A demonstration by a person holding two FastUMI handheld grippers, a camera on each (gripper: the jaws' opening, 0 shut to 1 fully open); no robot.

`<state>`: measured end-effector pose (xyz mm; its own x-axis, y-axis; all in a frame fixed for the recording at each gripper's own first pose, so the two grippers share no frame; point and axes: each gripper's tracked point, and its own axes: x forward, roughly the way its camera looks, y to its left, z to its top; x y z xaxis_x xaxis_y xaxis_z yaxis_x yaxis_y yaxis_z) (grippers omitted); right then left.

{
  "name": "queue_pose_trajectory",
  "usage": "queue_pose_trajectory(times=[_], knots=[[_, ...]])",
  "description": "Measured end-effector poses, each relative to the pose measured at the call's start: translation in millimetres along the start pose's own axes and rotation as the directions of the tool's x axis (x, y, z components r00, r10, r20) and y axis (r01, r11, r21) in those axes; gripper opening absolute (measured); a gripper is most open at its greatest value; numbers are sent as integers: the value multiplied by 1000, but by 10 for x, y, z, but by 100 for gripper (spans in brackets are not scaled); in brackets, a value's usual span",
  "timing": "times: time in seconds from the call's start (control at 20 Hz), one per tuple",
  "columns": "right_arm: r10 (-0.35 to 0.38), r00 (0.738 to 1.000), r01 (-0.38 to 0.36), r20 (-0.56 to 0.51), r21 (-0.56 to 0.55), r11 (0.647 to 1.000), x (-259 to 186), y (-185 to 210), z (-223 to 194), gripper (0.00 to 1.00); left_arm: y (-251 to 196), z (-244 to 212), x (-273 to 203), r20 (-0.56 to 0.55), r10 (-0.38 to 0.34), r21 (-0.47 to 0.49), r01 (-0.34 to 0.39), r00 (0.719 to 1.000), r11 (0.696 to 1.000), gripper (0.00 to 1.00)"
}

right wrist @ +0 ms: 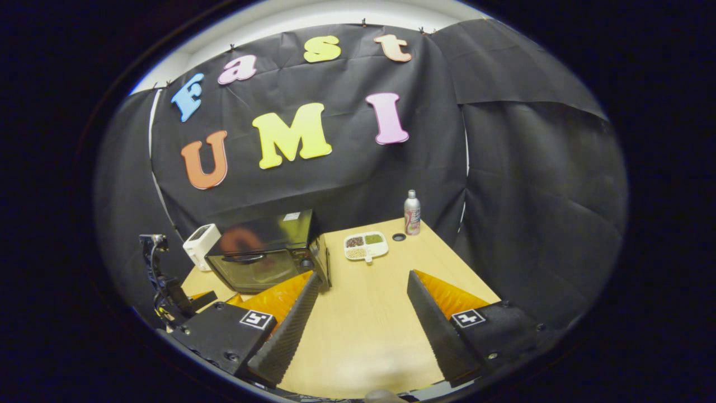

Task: Open the electric oven with the left hand, put the food in, and close the electric oven.

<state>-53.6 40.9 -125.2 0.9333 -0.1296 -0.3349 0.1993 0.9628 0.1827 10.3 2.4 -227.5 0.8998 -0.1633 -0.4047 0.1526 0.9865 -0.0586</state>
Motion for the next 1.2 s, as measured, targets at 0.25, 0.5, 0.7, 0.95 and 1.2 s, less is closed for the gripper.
queue_pose_trajectory(times=[0.25, 0.5, 0.7, 0.95, 1.2], knots=[[43, 998, -42, 51, -12, 999, -150, -8, 191, 100, -97, 426, -374, 84, 0, 2, 0, 996, 1000, 99], [114, 984, -110, 140, -39, 993, -436, -198, 553, 96, -255, 1287, -1155, 271, 37, -12, -35, 962, 999, 98], [170, 963, -153, 208, -93, 984, -724, -529, 862, 96, -428, 1767, -1927, 380, 100, -45, -90, 920, 995, 98], [199, 936, -162, 290, -147, 976, -1075, -945, 1084, 96, -736, 1850, -2653, 442, 154, -30, -157, 884, 987, 97], [230, 925, -187, 303, -167, 968, -1277, -1134, 982, 96, -985, 1717, -3009, 445, 189, -55, -184, 875, 981, 97]])
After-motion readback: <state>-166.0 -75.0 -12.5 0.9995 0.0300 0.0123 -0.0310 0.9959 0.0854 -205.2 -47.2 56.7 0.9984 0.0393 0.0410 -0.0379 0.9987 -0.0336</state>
